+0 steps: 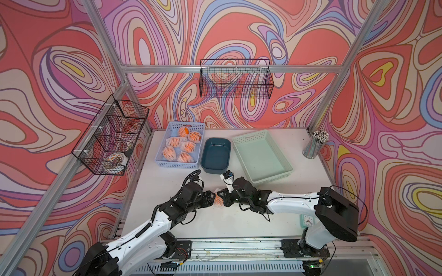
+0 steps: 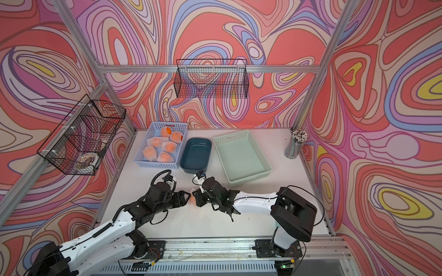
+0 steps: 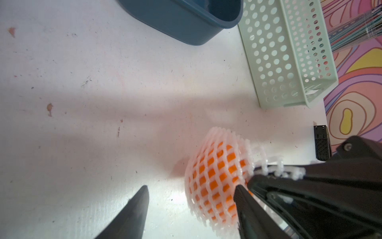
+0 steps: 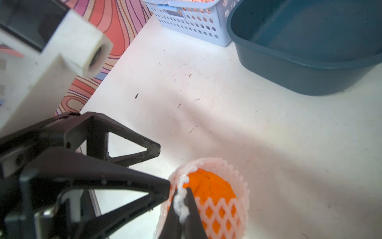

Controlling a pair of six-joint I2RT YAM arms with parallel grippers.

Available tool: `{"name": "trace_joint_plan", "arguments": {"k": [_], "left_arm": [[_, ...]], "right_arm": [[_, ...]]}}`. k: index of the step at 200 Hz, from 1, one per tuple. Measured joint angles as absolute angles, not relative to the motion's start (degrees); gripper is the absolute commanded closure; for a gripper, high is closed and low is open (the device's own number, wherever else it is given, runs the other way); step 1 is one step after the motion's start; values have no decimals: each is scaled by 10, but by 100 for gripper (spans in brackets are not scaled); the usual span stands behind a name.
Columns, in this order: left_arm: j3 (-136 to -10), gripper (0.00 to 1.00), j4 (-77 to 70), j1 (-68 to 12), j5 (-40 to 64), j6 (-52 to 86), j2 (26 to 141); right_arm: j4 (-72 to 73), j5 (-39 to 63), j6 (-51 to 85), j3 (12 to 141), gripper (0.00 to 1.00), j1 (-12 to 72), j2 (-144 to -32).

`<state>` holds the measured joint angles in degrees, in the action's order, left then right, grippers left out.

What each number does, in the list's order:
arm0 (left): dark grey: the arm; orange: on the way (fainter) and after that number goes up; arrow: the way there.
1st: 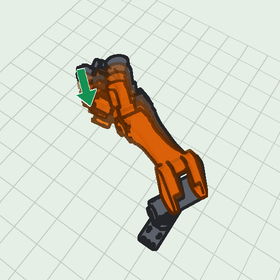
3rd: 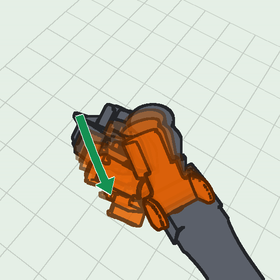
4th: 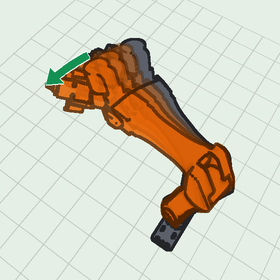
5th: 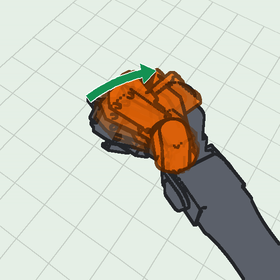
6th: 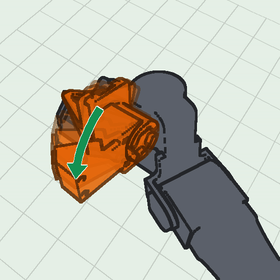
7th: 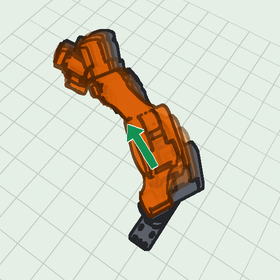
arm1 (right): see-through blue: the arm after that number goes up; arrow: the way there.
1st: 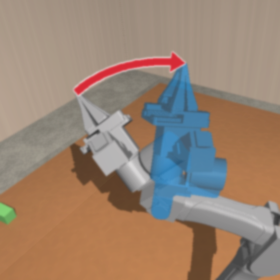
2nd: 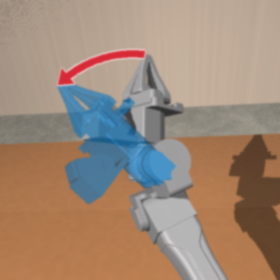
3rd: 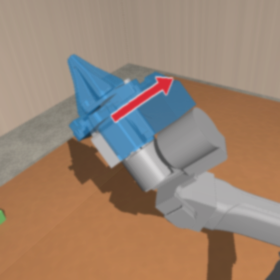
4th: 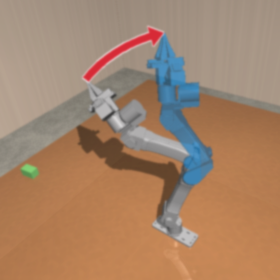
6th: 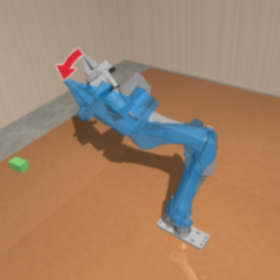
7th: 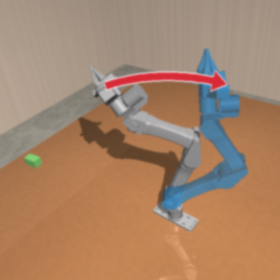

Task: Remove foam nets from oranges
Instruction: Remove the foam net from the orange.

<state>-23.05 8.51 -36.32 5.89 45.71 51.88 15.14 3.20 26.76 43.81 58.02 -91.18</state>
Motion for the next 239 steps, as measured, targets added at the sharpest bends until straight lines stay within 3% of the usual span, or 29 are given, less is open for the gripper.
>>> {"name": "trace_joint_plan", "arguments": {"k": [69,141,239], "left_arm": [[-216,30,23,-363,96,455,527],[-212,27,-14,-363,126,458,579],[-219,28,-8,-363,169,458,589]], "right_arm": [[213,13,203,392,100,621,-913],[235,-7,180,358,91,650,-901],[239,-36,160,343,89,665,-890]]}}
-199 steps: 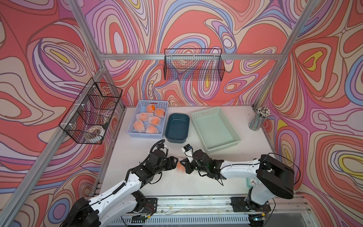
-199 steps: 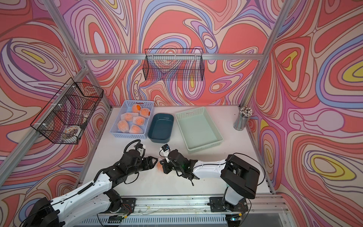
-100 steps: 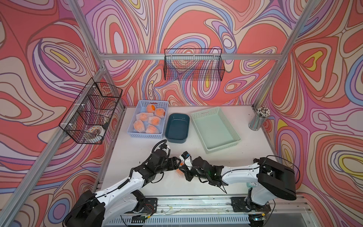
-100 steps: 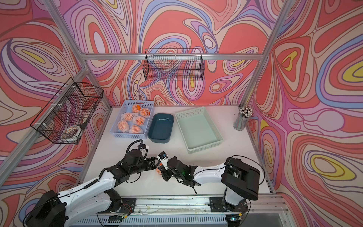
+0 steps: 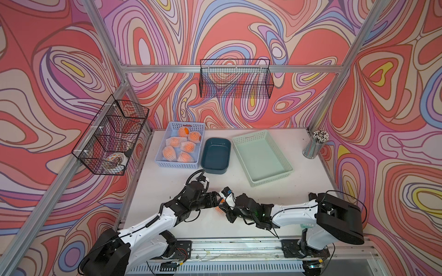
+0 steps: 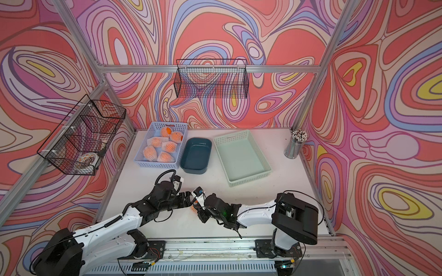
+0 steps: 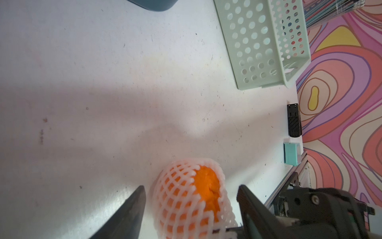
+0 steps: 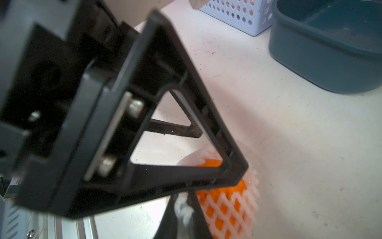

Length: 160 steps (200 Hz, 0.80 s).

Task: Remove foam nets from oranges
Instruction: Remove the foam net from the orange.

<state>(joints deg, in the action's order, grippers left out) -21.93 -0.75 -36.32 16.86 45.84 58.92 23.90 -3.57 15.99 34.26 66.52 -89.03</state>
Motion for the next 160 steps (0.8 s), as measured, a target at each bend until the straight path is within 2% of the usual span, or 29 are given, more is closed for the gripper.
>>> {"name": "trace_joint_plan", "arguments": {"k": [56,146,160], "left_arm": [[-274,33,57,-363,190,443,609],[-311,63,118,-364,227,419,644],[-311,71,118,-365,230,417,650]], "right_arm": [[209,-62,124,355,89,689,-890],[201,-94,103,362,80,702,-895],[201,-95,101,362,80,702,-895]]}}
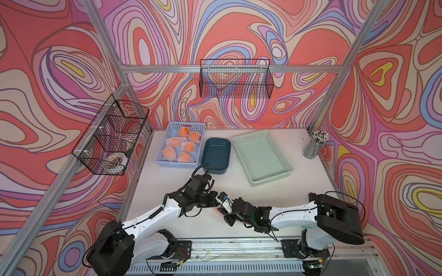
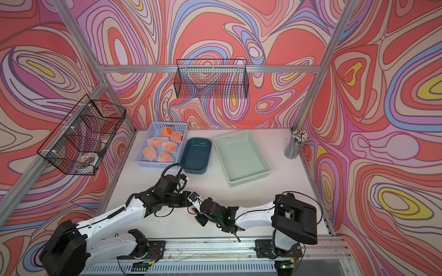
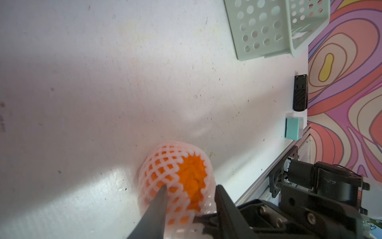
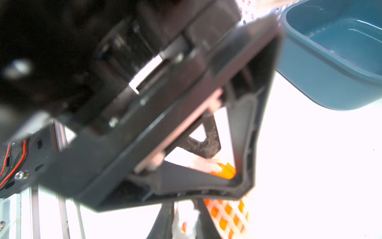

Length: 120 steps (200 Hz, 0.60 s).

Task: Remove foam nets from oranges
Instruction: Remove the foam net from the orange.

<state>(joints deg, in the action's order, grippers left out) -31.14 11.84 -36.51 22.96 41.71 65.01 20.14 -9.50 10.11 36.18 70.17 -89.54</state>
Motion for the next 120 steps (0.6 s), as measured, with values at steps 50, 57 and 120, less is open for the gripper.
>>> {"name": "trace_joint_plan", "arguments": {"k": [50,57,120], "left_arm": [[-312,92,110,-374,230,416,663],[-312,93,109,-376,230,416,663],[-312,99,67,-407,229,427,661]], "right_arm": [[202,-100,103,359,66,702,-894],[204,-102,105,357,62,702,-893],[196,-132,140,314,36,702,-847]]}}
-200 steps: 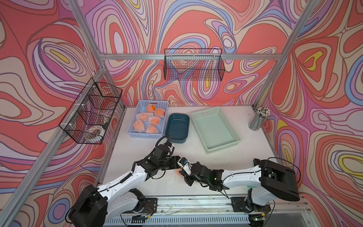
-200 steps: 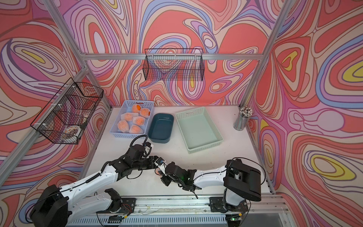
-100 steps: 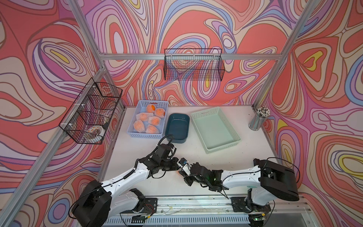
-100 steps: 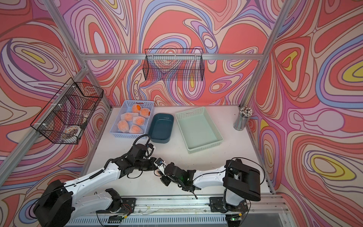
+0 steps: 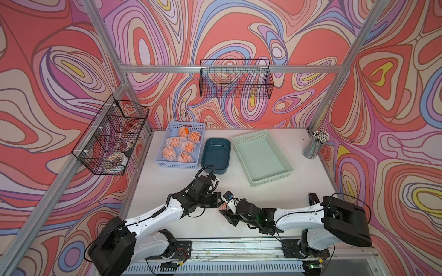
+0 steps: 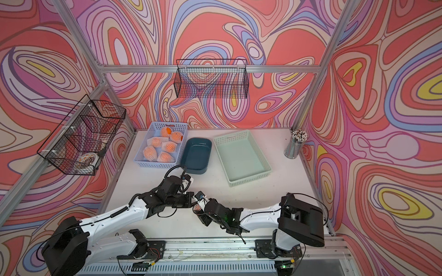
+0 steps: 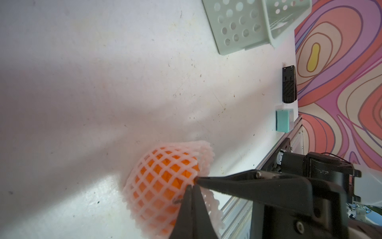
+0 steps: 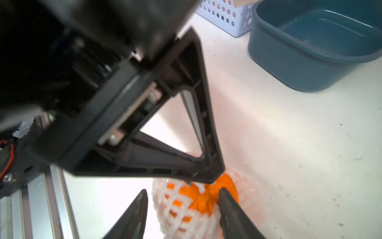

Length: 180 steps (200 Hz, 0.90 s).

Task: Remove foam nets from oranges
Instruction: Remove the foam net from the orange.

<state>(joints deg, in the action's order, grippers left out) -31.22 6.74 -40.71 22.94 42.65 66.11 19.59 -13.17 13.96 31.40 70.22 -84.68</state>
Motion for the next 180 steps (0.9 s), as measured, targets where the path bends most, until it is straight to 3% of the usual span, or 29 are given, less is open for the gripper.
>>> {"name": "trace_joint_plan", "arguments": {"k": [67,180], "left_arm": [[-311,100,43,-414,215,427,652],[-267,100,4,-416,211,437,636]], "right_arm": [[165,-158,180,273,18,702,-739],[219,-75,235,245,18,636,-807]]}}
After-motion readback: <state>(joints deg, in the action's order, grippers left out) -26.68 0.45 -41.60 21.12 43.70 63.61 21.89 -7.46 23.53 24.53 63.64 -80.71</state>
